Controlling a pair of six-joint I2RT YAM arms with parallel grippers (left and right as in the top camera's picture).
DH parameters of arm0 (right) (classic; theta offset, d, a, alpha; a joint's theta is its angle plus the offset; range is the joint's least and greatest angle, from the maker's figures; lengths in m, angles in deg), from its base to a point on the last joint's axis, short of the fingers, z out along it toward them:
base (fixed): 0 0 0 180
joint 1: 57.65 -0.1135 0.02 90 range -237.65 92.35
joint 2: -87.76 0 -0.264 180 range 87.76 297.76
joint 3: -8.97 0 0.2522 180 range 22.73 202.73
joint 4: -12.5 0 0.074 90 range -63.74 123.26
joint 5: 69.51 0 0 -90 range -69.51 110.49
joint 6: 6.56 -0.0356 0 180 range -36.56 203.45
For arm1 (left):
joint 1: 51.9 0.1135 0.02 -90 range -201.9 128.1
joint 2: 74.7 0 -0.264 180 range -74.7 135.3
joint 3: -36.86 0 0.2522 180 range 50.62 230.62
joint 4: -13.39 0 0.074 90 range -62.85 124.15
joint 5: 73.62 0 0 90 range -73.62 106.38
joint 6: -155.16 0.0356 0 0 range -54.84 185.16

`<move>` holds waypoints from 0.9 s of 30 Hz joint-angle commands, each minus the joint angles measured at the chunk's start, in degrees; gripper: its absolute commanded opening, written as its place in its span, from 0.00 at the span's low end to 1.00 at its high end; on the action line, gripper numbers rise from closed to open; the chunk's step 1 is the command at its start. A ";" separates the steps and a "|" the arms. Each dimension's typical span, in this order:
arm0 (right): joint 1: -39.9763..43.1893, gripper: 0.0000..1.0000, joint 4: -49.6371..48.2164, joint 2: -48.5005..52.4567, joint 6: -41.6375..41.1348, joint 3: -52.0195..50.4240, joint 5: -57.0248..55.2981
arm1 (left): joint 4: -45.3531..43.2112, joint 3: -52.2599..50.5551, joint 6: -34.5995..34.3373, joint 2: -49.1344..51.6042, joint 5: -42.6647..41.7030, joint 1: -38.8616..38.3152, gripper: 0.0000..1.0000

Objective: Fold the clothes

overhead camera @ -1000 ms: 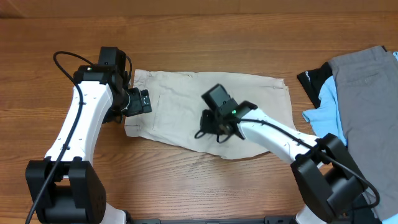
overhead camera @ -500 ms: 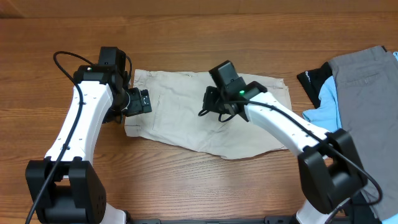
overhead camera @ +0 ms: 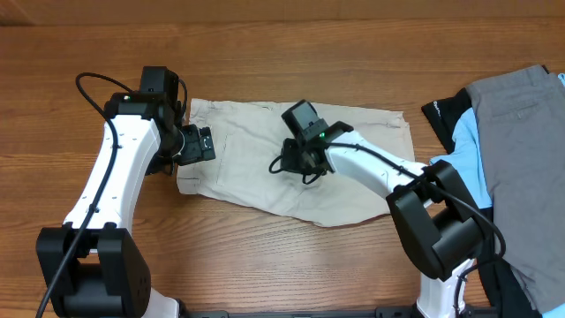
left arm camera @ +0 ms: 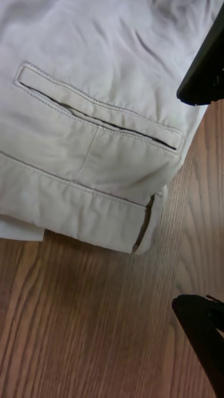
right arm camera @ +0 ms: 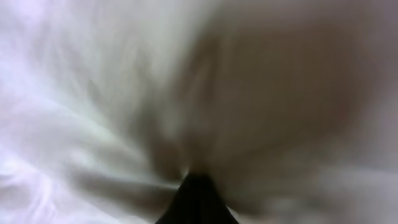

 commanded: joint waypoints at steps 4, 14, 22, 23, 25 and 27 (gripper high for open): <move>4.13 0.04 3.87 -5.33 3.52 9.62 0.02 | -0.26 -0.26 -0.20 0.37 0.35 -0.04 1.00; 4.66 0.04 -1.70 -0.11 3.50 9.03 -4.02 | -0.28 -0.26 -0.17 0.37 0.37 -0.04 1.00; 4.66 0.04 -8.61 7.39 3.52 9.03 -4.07 | -0.31 -0.26 -0.17 0.37 0.37 -0.04 1.00; 4.66 0.04 -9.38 7.76 3.54 9.03 -4.09 | -0.31 -0.26 -0.17 0.37 0.35 -0.04 1.00; 4.76 0.04 -10.84 7.89 3.65 9.03 -4.07 | -0.31 -0.26 -0.17 0.37 0.35 -0.04 1.00; 5.16 0.05 -11.43 7.48 5.27 9.90 -3.37 | -0.31 -0.26 -0.17 0.37 0.35 -0.04 1.00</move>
